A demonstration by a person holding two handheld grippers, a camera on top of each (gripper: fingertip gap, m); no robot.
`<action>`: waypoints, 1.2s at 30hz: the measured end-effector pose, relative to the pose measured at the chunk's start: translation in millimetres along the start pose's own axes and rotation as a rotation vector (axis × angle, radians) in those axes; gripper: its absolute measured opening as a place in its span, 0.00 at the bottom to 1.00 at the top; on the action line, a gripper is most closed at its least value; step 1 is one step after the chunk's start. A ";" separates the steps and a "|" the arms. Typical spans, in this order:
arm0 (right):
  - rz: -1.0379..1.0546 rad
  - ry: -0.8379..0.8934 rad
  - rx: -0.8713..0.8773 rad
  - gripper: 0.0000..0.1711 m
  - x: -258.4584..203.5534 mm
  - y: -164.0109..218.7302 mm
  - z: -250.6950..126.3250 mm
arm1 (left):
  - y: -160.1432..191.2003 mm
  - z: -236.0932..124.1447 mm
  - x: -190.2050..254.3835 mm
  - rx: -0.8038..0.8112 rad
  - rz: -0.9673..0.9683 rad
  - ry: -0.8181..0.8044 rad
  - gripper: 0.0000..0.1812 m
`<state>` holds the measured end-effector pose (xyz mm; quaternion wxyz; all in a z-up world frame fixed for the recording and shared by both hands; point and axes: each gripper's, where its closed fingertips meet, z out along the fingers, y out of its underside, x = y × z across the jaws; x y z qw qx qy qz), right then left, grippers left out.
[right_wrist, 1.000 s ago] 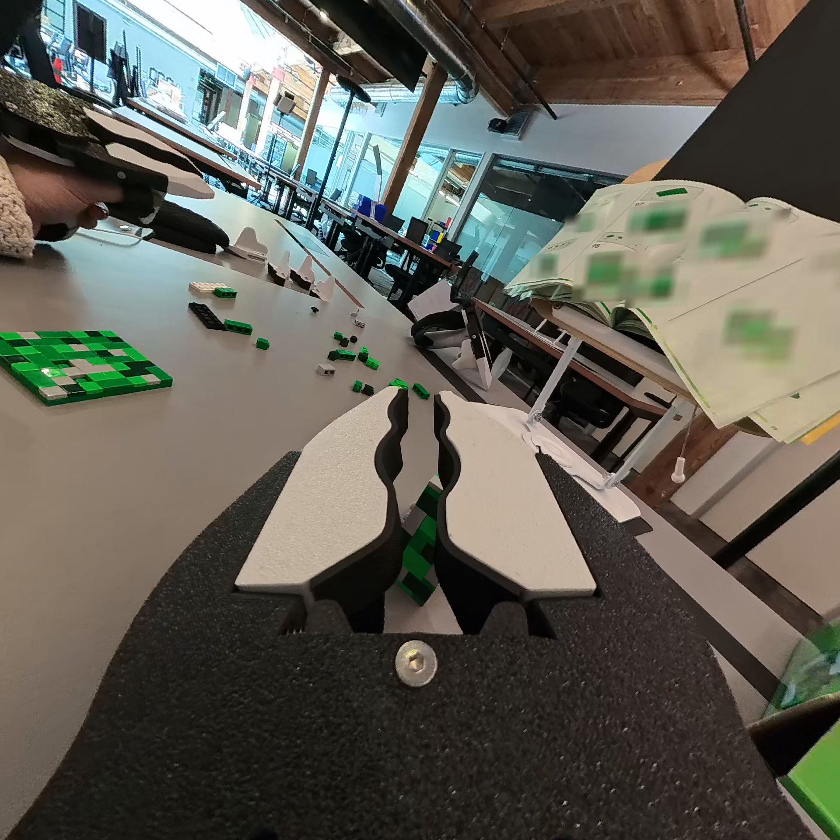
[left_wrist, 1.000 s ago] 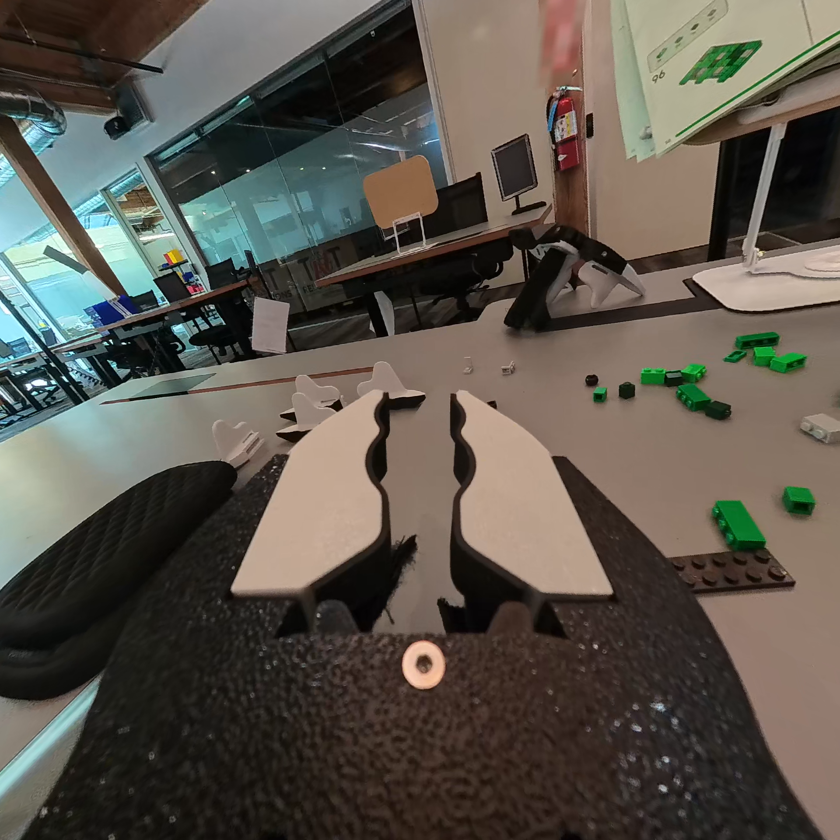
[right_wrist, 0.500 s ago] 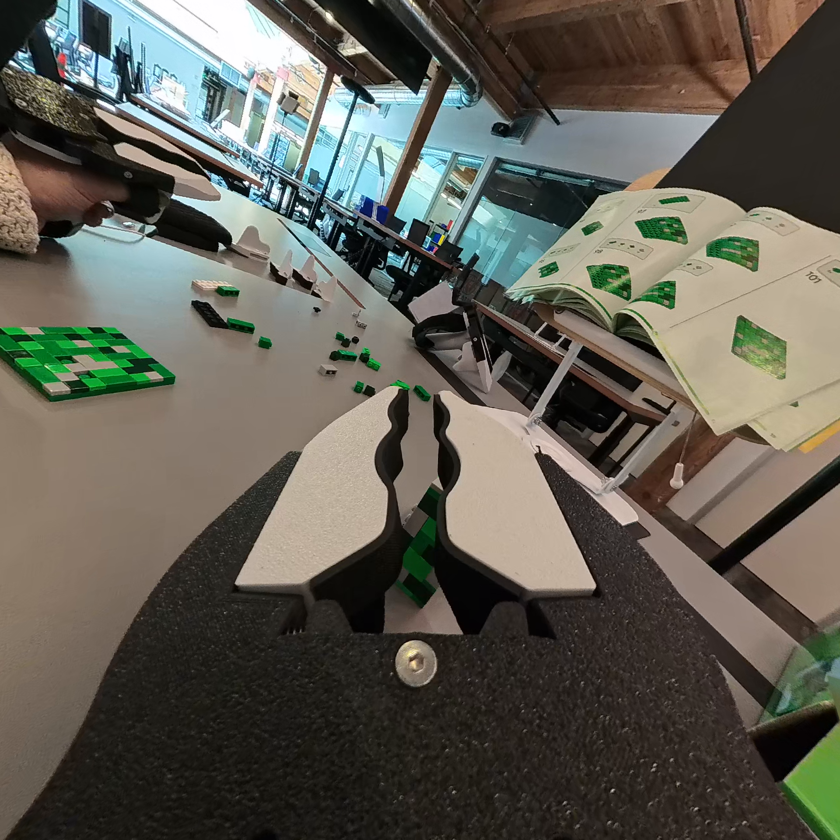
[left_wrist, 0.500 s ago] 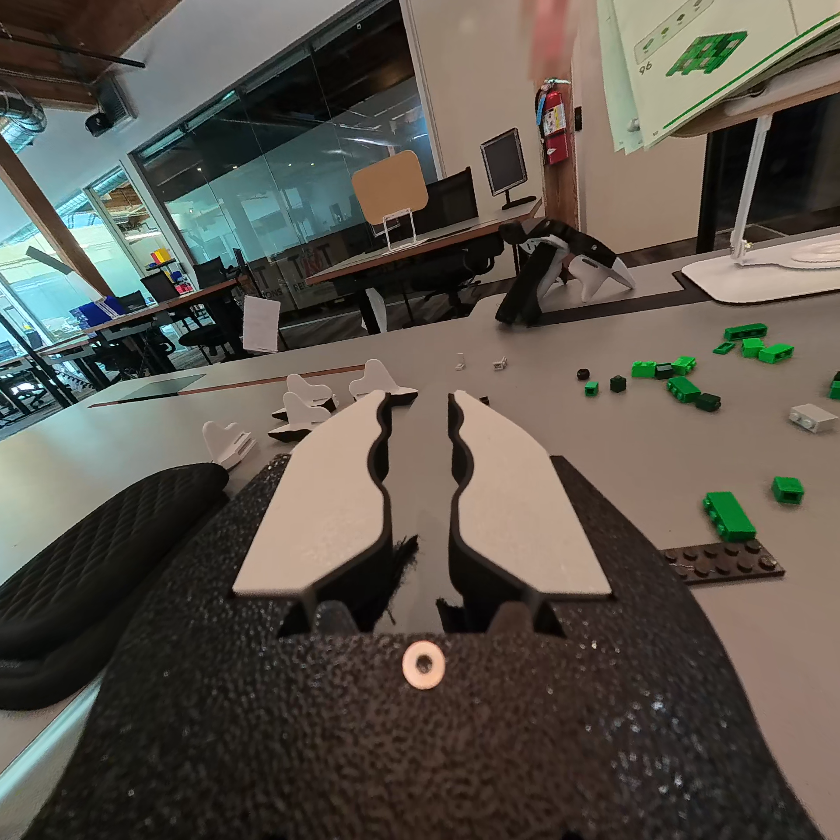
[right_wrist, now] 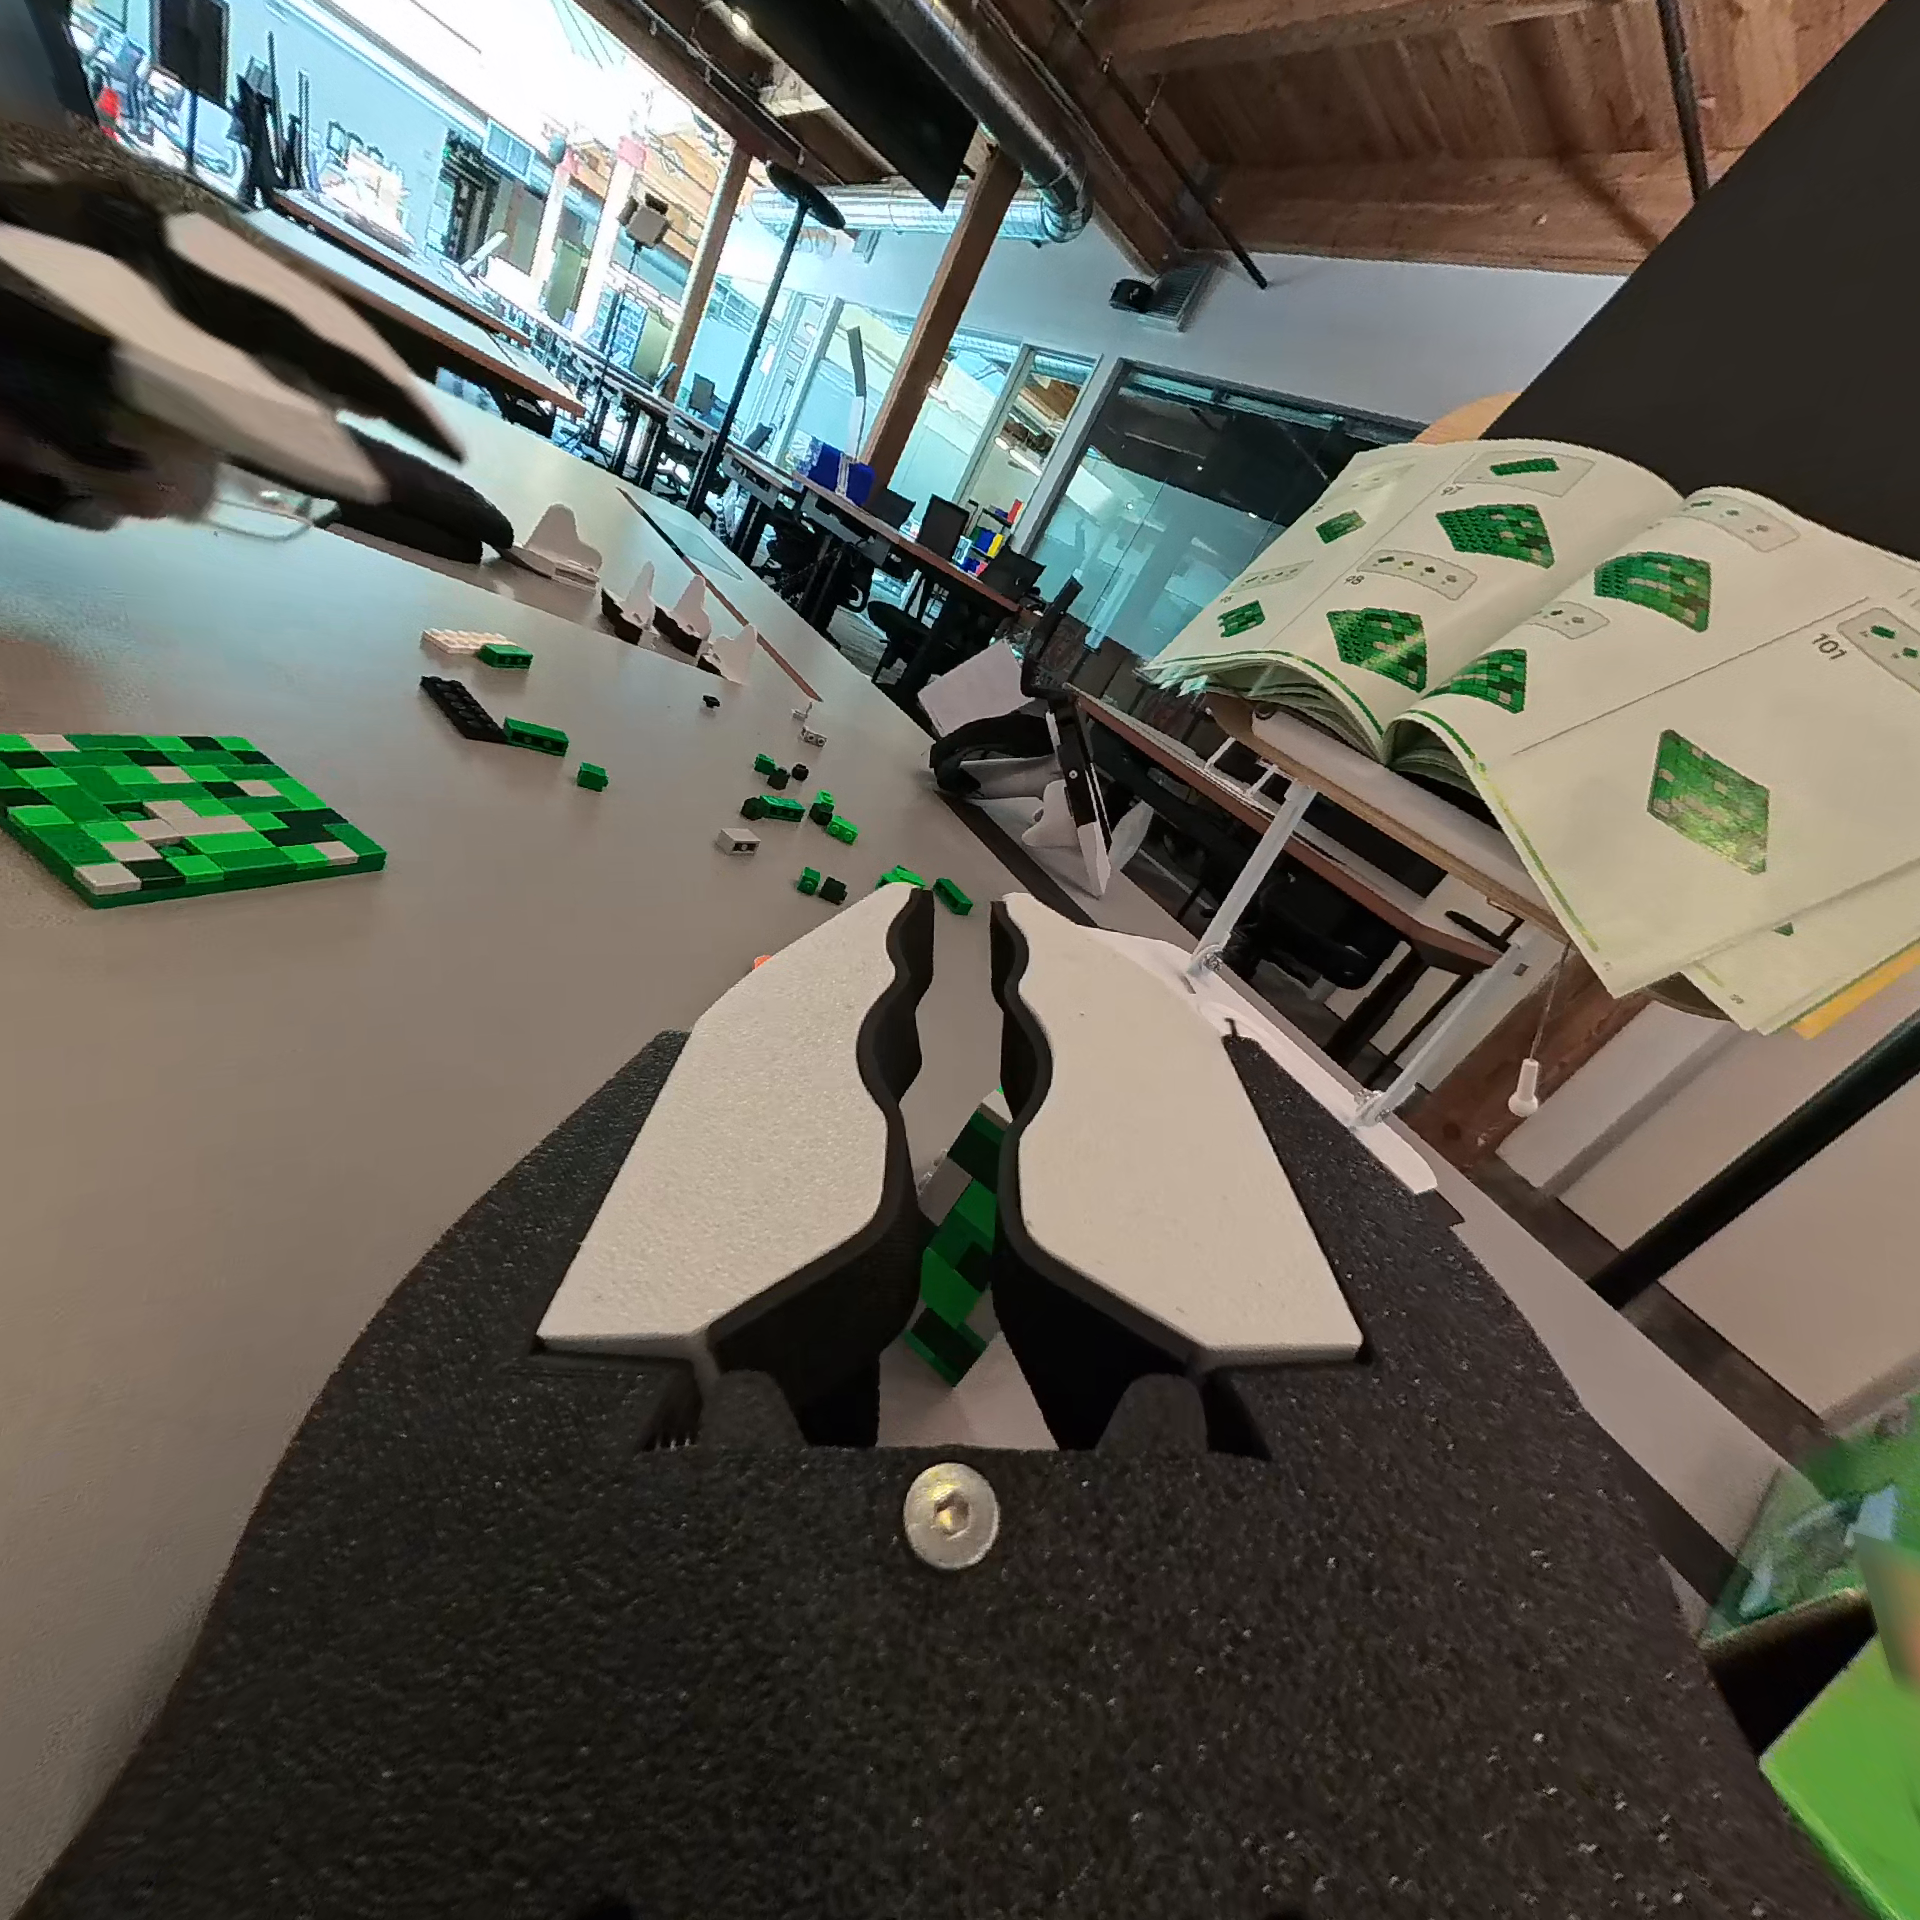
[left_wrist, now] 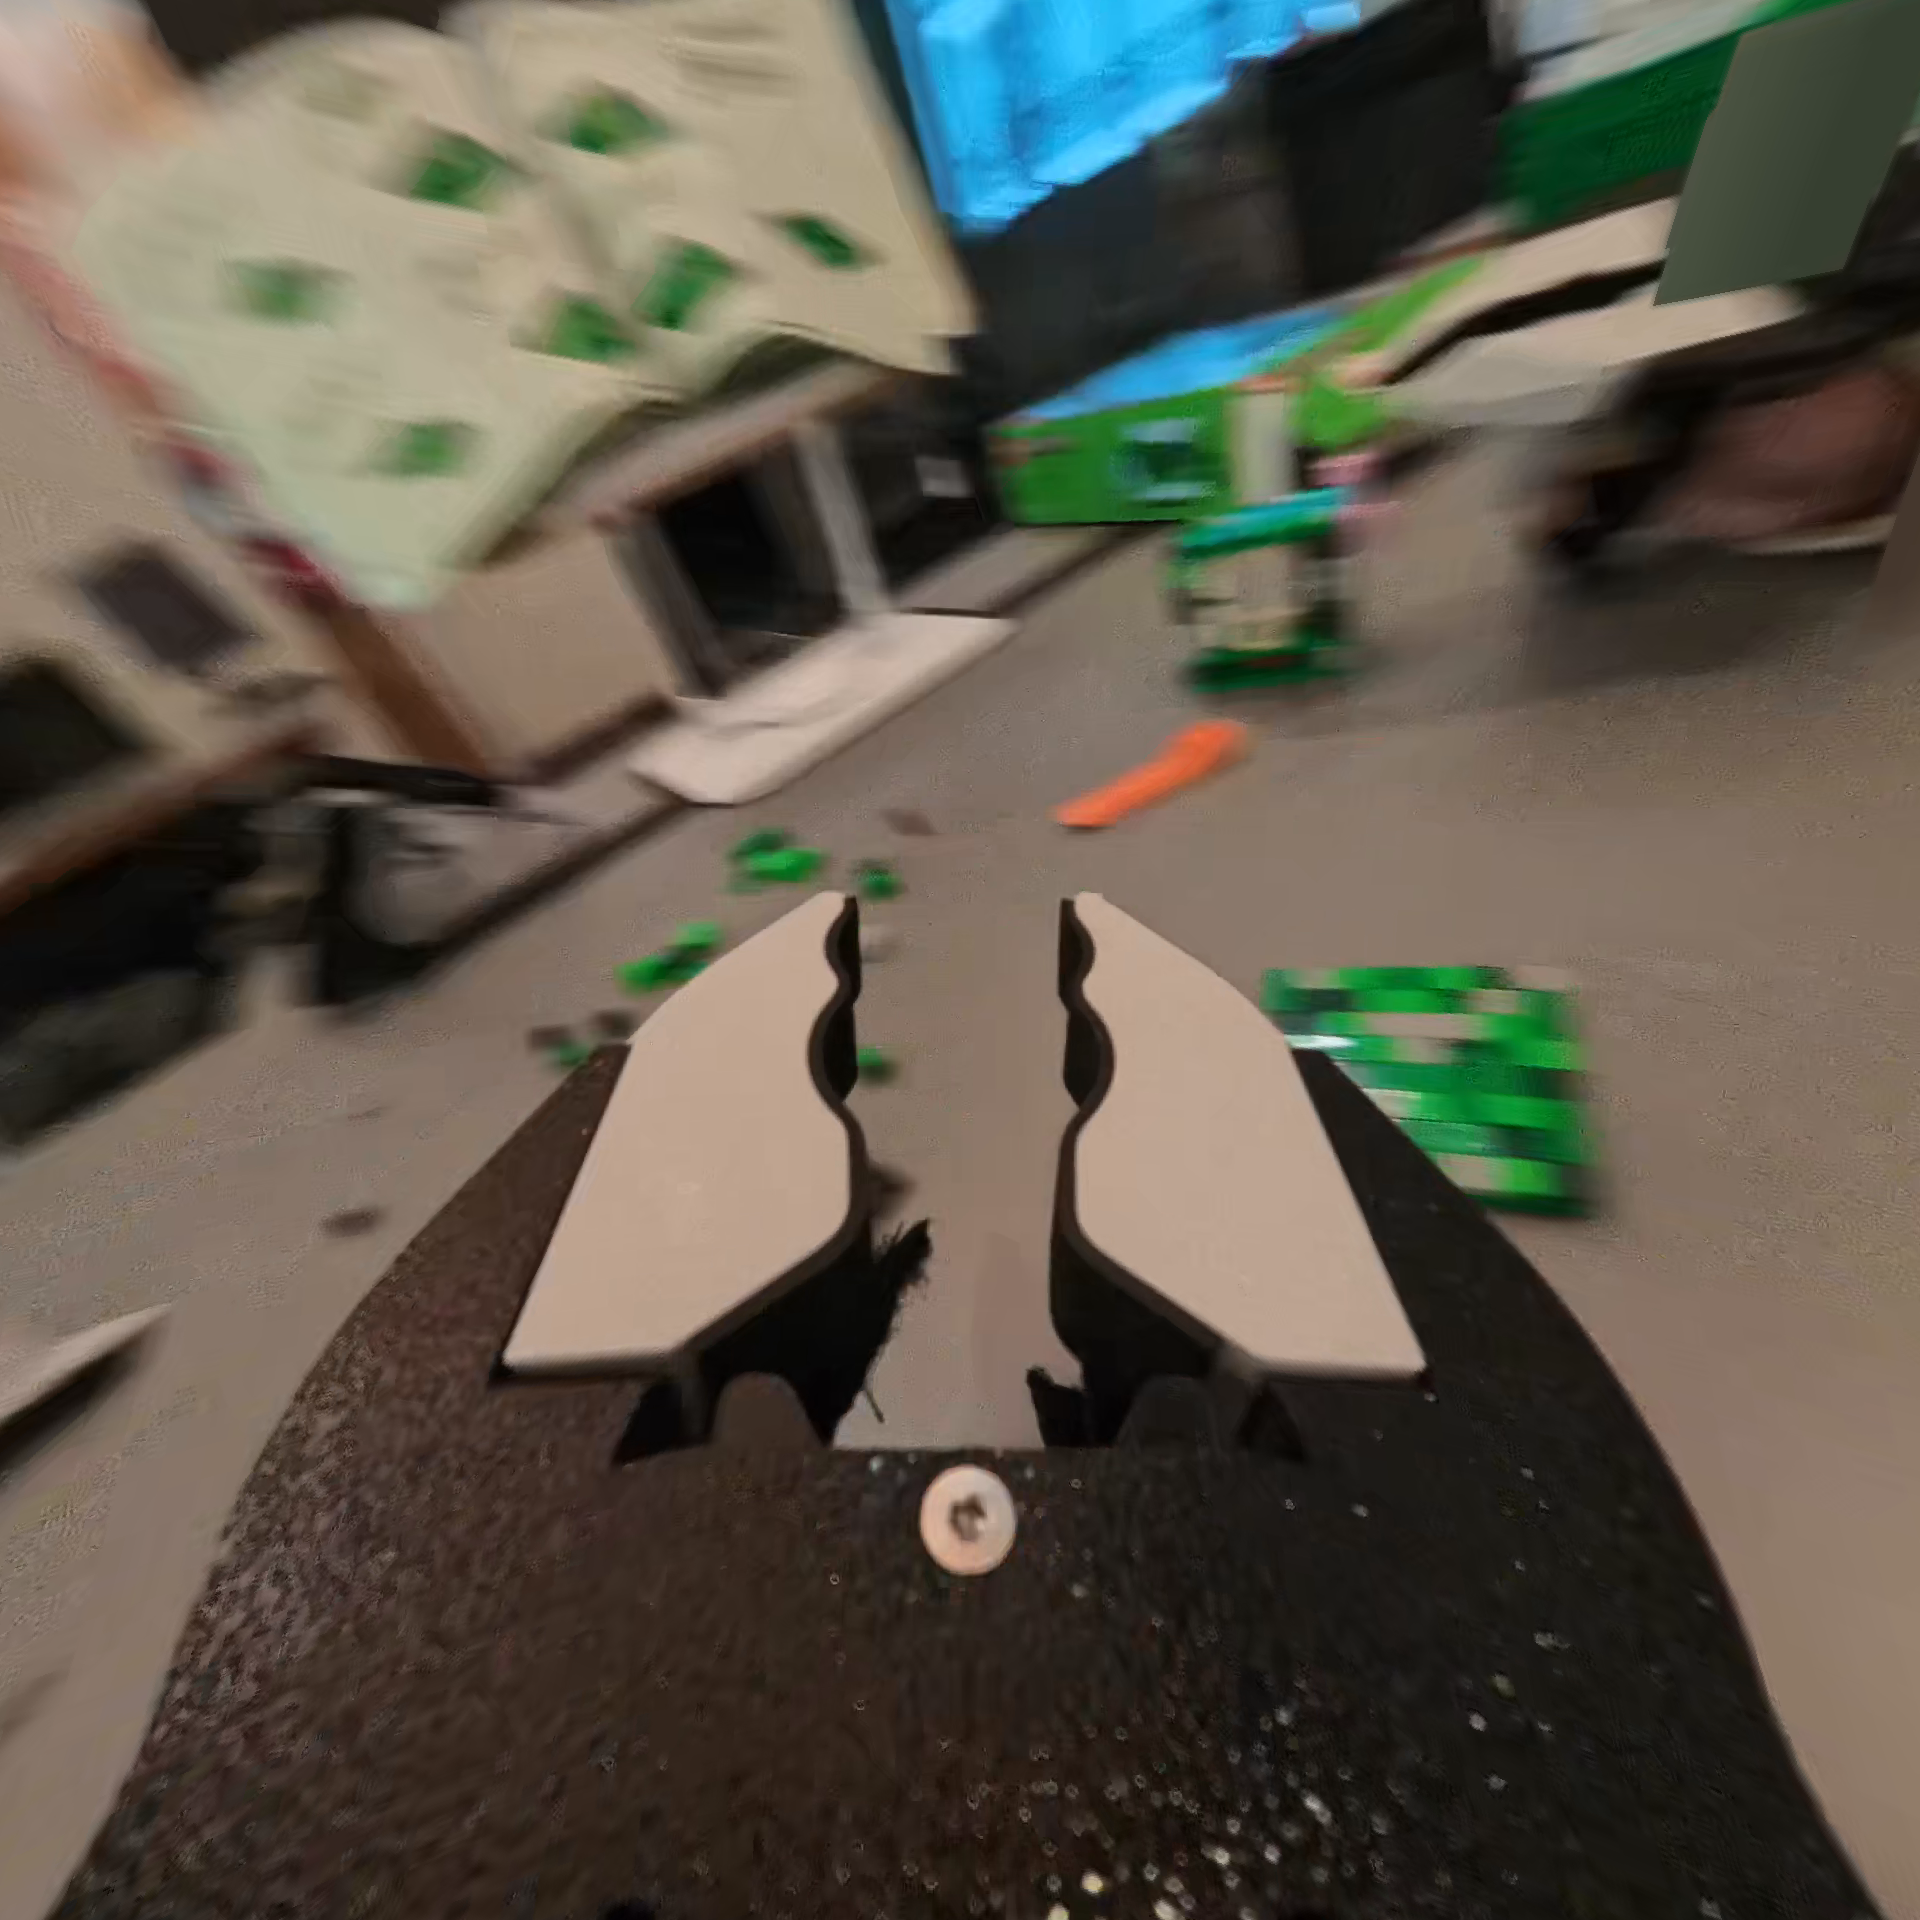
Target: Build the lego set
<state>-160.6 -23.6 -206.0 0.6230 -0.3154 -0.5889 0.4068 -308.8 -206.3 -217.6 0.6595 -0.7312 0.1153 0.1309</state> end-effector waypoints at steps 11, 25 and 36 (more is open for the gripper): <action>-0.002 0.002 -0.005 0.06 0.3 1.1 0.4 | 53.8 -8.6 107.6 -0.498 -0.165 0.412 0.47; -0.015 -0.003 -0.004 0.06 -1.4 0.2 0.2 | 59.7 2.2 109.3 -0.574 -0.190 0.445 0.37; -0.019 -0.221 0.048 0.06 -55.0 -21.8 -4.1 | 42.6 8.5 102.7 -0.447 0.191 0.320 0.37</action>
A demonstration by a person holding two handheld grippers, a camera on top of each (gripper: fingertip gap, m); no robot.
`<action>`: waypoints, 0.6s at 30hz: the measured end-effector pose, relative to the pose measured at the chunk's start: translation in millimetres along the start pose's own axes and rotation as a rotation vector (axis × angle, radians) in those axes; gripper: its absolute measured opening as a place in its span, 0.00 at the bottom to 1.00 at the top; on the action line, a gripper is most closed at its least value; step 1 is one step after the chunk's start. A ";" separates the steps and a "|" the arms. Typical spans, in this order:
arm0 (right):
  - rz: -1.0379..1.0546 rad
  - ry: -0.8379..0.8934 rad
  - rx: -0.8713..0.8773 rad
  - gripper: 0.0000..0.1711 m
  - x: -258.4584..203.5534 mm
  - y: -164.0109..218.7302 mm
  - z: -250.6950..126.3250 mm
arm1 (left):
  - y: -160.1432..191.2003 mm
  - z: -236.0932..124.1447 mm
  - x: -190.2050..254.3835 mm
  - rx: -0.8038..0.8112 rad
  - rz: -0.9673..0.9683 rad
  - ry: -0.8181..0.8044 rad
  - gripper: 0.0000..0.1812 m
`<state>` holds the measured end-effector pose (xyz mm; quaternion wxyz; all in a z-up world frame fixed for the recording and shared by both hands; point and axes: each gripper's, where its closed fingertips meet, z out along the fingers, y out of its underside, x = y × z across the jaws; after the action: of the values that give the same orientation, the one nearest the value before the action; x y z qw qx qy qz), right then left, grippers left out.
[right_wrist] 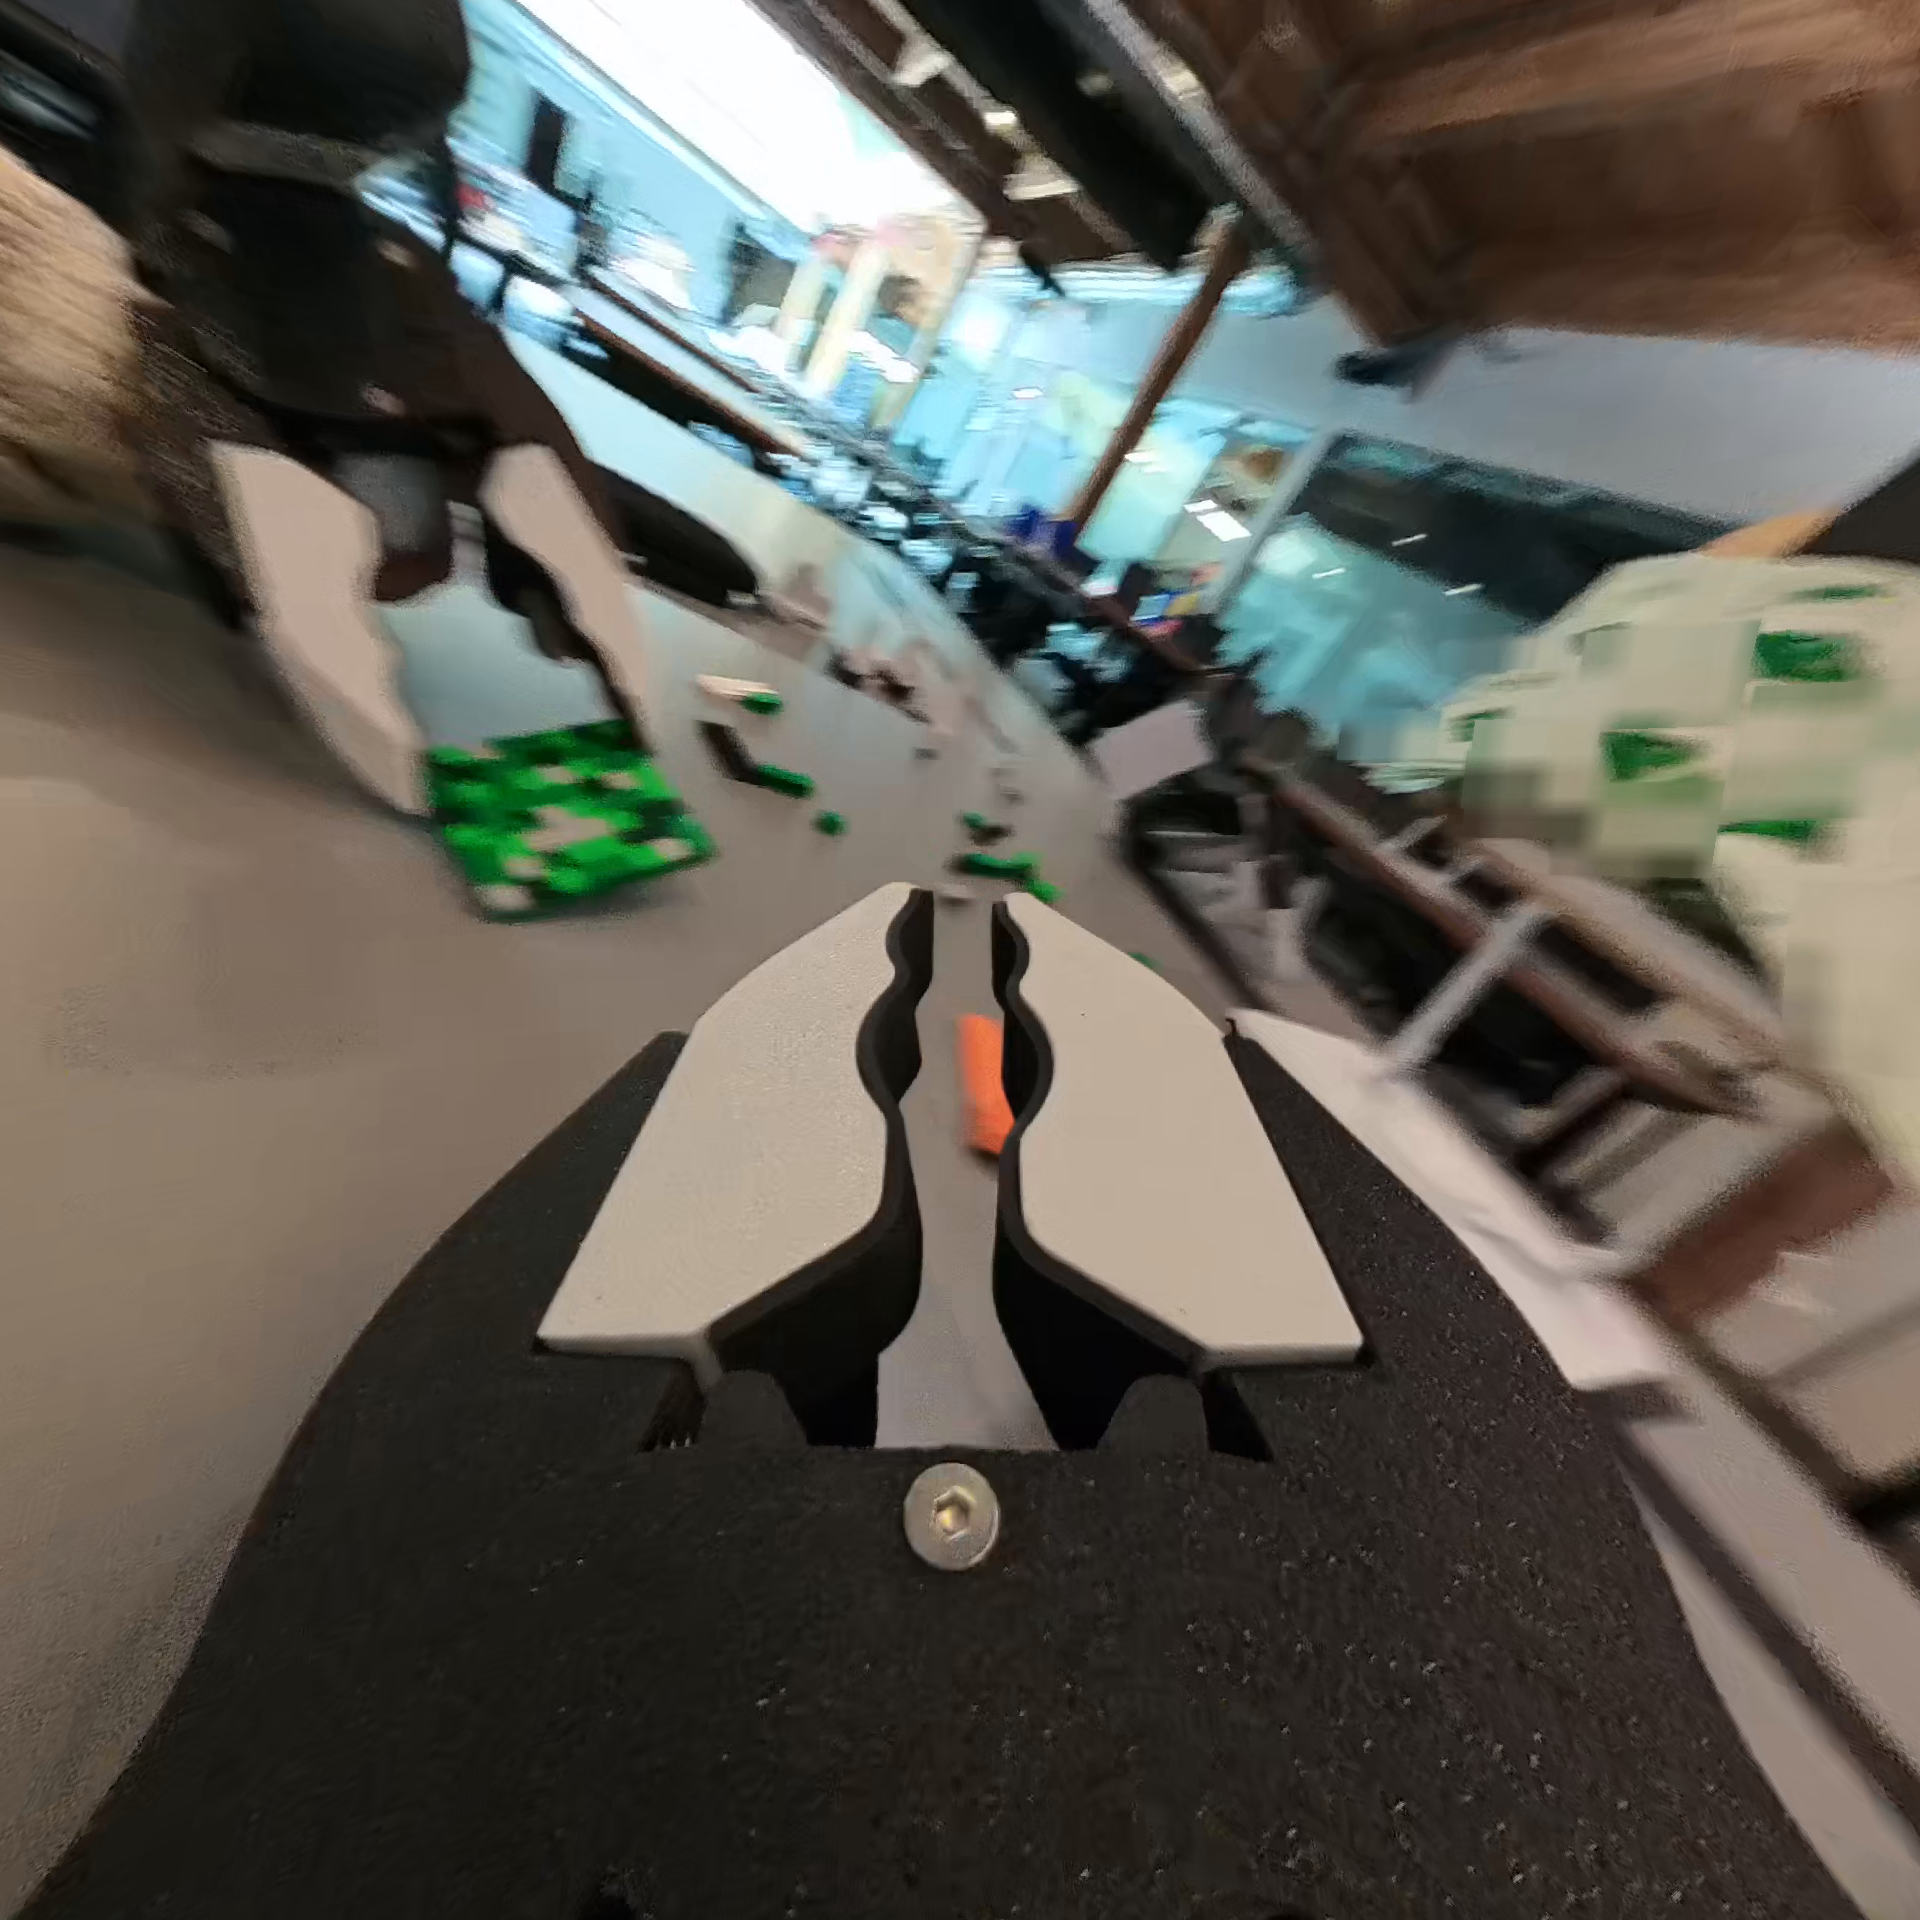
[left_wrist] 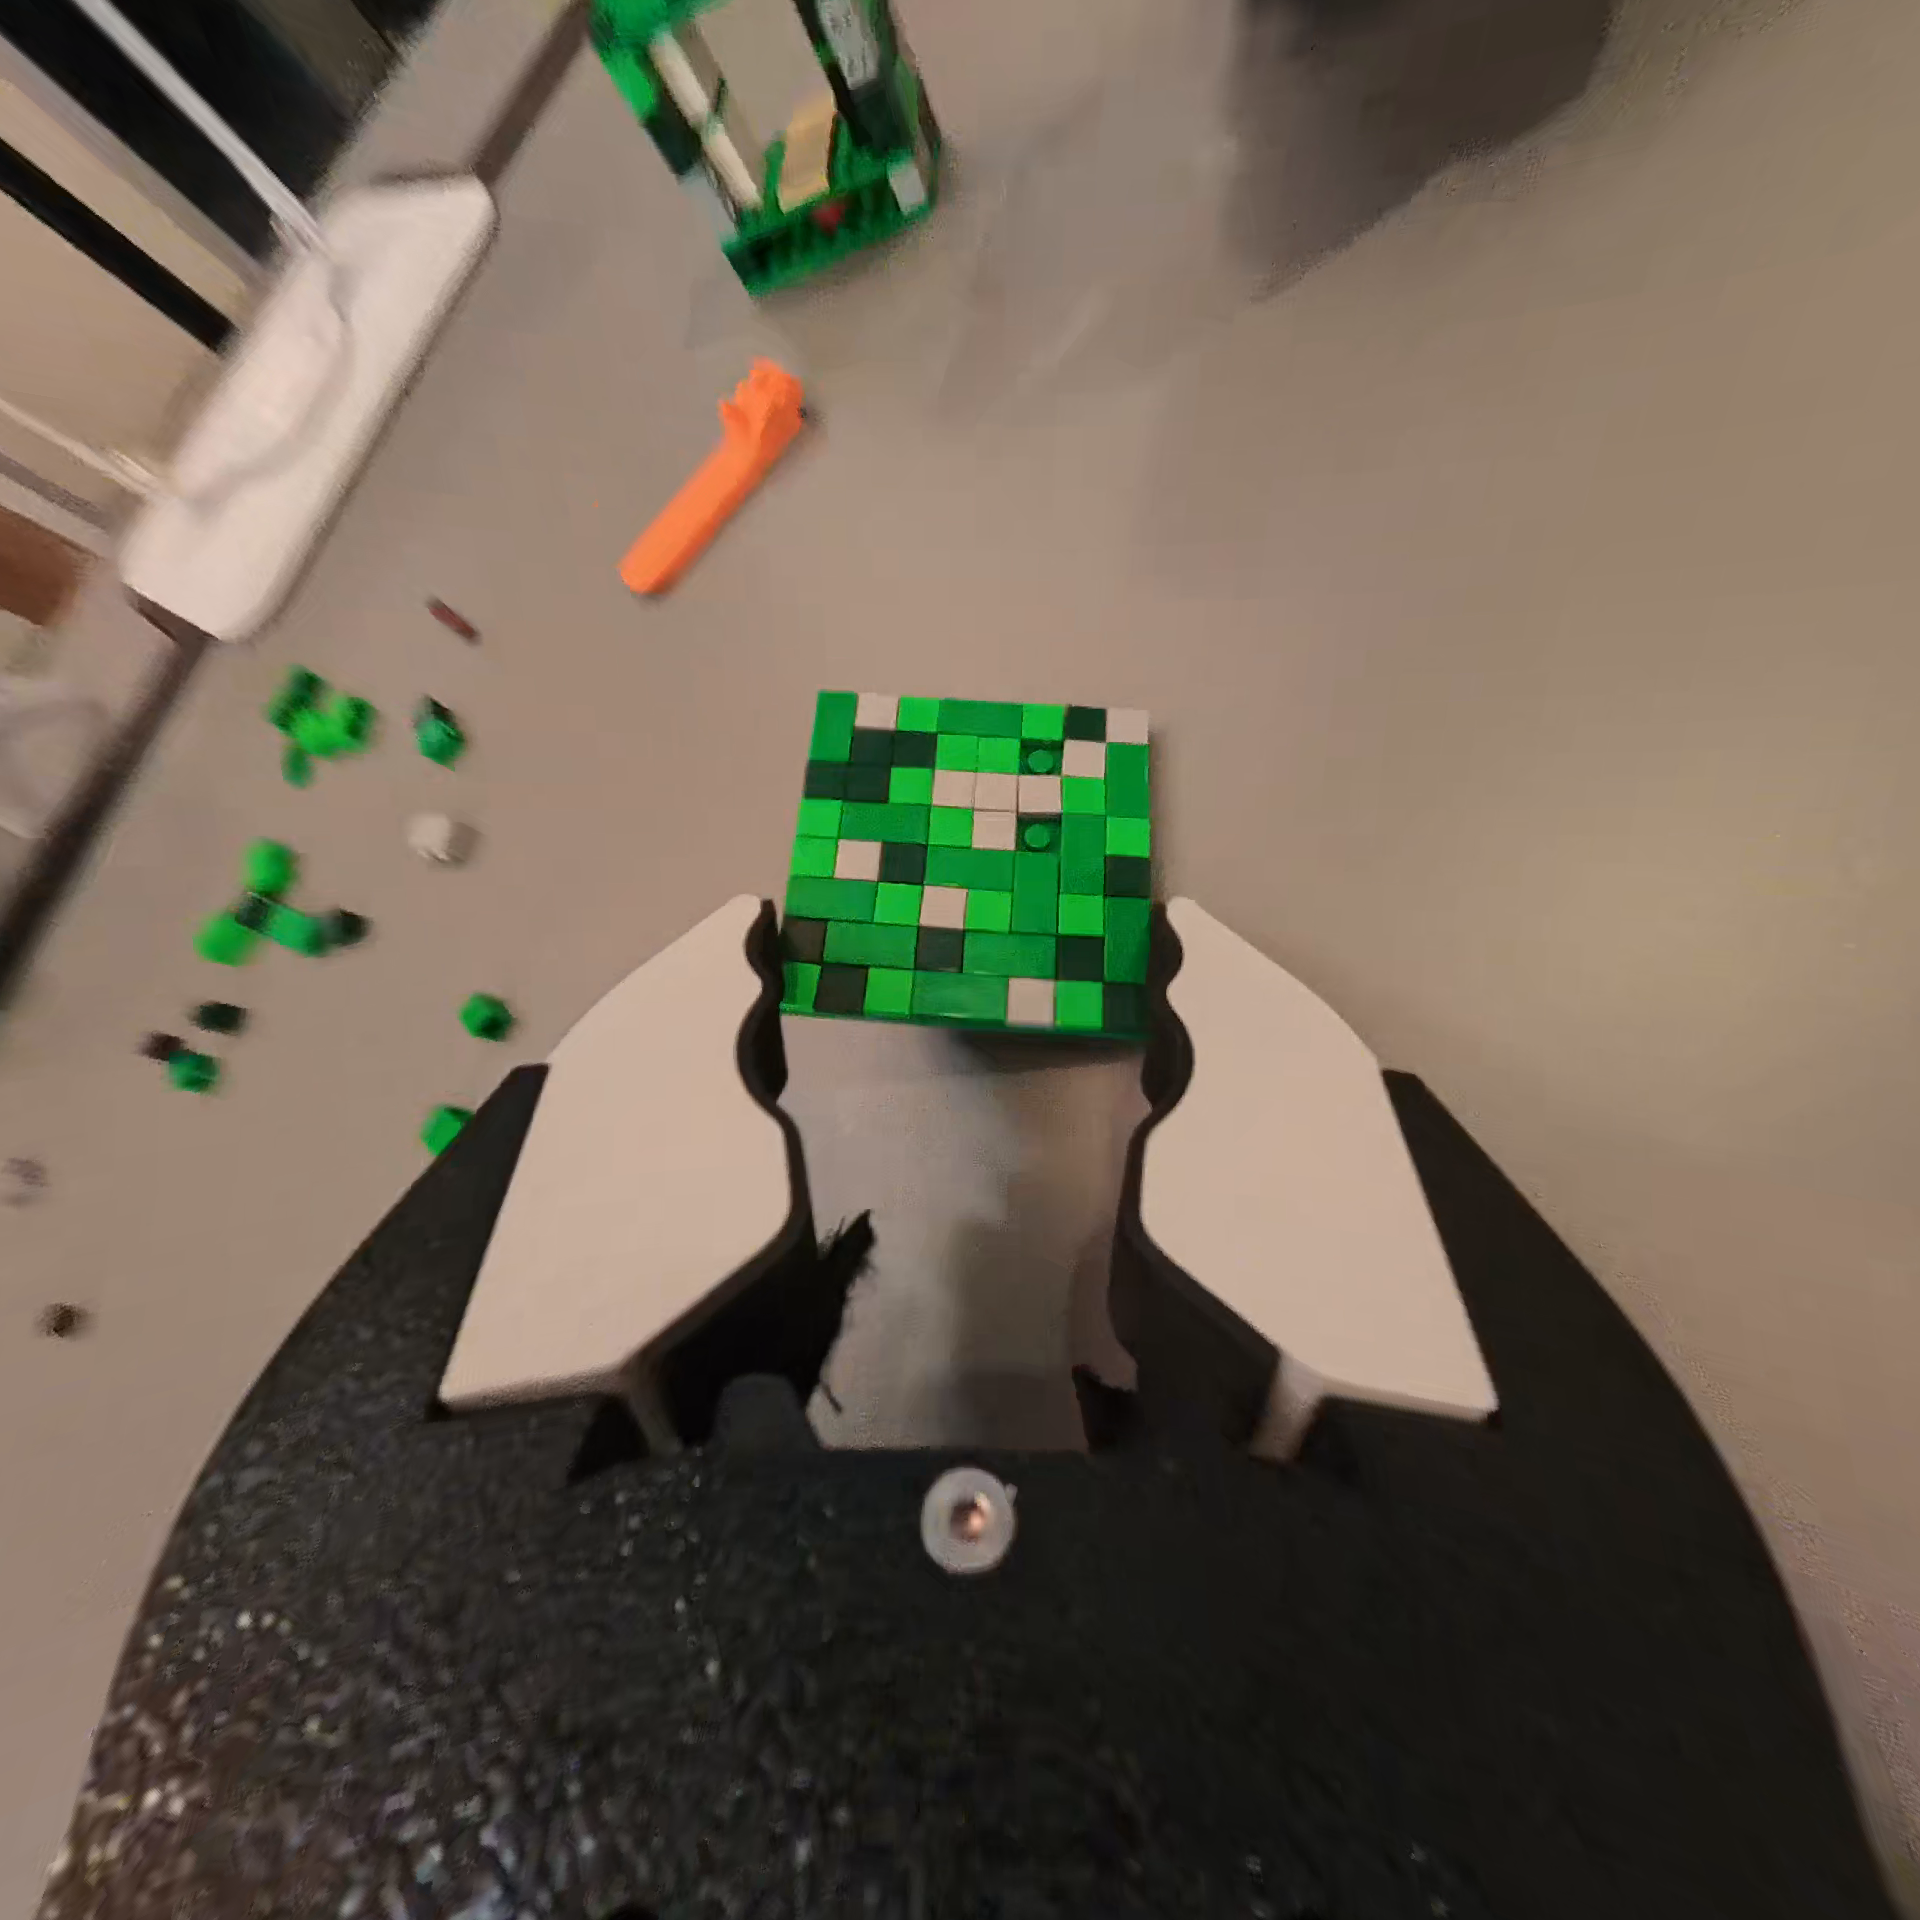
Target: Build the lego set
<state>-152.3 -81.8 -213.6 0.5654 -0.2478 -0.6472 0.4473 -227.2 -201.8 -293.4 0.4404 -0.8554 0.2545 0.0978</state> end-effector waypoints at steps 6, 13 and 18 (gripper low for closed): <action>0.416 -0.379 -0.212 0.31 -57.0 5.2 35.0 | -35.5 -4.6 -2.4 0.093 0.305 -0.204 0.36; 0.734 -0.569 -0.362 0.32 -73.9 17.3 56.4 | -37.3 0.4 -1.0 0.101 0.325 -0.210 0.12; 0.721 -0.430 -0.258 0.29 -54.2 11.0 60.9 | -21.7 5.9 -32.4 0.050 -0.085 -0.250 0.23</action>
<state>-199.5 -139.5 -248.3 0.1899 -0.4277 -0.6730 0.5728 -243.1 -175.2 -269.0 0.4937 -0.8353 0.1634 0.1786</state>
